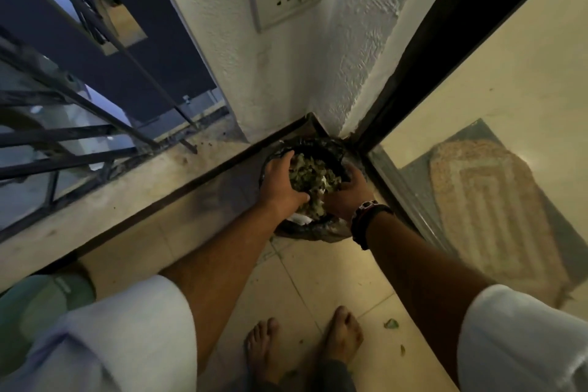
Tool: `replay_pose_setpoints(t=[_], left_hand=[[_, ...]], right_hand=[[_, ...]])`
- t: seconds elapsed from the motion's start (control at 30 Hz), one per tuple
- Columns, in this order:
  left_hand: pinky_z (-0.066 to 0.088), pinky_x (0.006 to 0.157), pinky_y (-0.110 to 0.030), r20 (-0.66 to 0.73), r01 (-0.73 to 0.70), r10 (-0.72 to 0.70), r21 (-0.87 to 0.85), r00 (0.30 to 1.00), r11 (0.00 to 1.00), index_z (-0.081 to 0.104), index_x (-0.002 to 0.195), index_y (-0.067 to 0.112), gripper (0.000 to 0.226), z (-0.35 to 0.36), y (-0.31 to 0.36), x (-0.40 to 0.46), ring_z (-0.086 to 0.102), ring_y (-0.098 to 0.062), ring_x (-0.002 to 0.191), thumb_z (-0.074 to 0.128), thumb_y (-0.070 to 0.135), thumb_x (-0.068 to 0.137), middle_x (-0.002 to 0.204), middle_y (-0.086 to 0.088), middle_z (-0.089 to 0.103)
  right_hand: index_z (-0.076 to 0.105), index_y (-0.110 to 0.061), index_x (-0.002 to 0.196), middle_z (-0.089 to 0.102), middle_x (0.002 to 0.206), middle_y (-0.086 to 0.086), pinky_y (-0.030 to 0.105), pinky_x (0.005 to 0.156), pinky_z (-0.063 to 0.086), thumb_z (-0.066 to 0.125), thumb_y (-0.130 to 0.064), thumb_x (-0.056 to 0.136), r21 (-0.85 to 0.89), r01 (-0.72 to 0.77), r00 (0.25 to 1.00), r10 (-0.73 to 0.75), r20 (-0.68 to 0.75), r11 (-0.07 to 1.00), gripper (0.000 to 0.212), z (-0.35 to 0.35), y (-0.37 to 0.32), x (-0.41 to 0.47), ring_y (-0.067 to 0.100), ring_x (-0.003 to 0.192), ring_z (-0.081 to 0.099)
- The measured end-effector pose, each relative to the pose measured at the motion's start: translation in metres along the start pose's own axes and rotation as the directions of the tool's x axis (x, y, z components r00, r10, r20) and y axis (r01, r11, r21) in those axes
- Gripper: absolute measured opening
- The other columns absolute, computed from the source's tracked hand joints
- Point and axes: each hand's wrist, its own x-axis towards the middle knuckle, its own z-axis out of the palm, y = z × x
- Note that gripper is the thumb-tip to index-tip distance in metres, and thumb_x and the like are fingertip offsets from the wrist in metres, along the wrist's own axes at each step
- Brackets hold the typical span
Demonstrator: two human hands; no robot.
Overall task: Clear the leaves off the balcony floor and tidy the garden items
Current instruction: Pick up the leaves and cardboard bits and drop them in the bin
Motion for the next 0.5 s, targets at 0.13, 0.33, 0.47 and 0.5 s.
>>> replay_pose_setpoints(t=[0.13, 0.33, 0.47, 0.5], left_hand=[[0.036, 0.114, -0.041, 0.008, 0.055, -0.055, -0.068, 0.998, 0.996, 0.025, 0.153, 0.021, 0.094, -0.019, 0.014, -0.033, 0.034, -0.026, 0.141, 0.079, 0.007, 0.077, 0.155, -0.009, 0.023], [0.045, 0.107, -0.048, 0.030, 0.089, -0.086, -0.159, 0.996, 0.983, 0.031, 0.150, 0.023, 0.090, -0.065, 0.064, -0.126, 0.042, -0.027, 0.137, 0.080, 0.013, 0.076, 0.153, -0.006, 0.030], [0.052, 0.098, -0.049, 0.020, 0.111, -0.110, -0.281, 0.994, 0.953, 0.035, 0.147, 0.030, 0.082, -0.110, 0.125, -0.203, 0.050, -0.025, 0.129, 0.077, 0.015, 0.078, 0.150, -0.007, 0.039], [0.055, 0.094, -0.050, 0.020, 0.101, -0.100, -0.324, 0.995, 0.941, 0.037, 0.146, 0.034, 0.079, -0.121, 0.140, -0.221, 0.051, -0.025, 0.128, 0.076, 0.016, 0.079, 0.149, -0.008, 0.040]], right_hand=[[0.032, -0.030, 0.146, 0.053, 0.127, 0.006, 0.048, 0.085, 0.057, 0.071, 0.000, 0.079, 0.168, -0.042, 0.999, 0.040, 0.015, 0.985, 0.084, -0.017, -0.012, -0.032, 0.027, 0.102, 0.061], [0.041, -0.018, 0.140, 0.058, 0.125, 0.022, 0.053, 0.090, 0.054, 0.060, 0.008, 0.081, 0.235, -0.002, 0.999, -0.007, 0.037, 0.972, 0.067, -0.055, -0.044, -0.136, 0.041, 0.108, 0.063], [0.043, -0.010, 0.130, 0.061, 0.103, 0.019, 0.050, 0.087, 0.054, 0.050, 0.012, 0.090, 0.433, -0.005, 0.998, -0.020, 0.054, 0.901, 0.046, -0.087, -0.081, -0.243, 0.035, 0.088, 0.064], [0.044, -0.012, 0.129, 0.060, 0.105, 0.022, 0.048, 0.081, 0.055, 0.048, 0.012, 0.091, 0.515, -0.010, 0.999, -0.016, 0.047, 0.857, 0.045, -0.094, -0.088, -0.271, 0.037, 0.089, 0.063]])
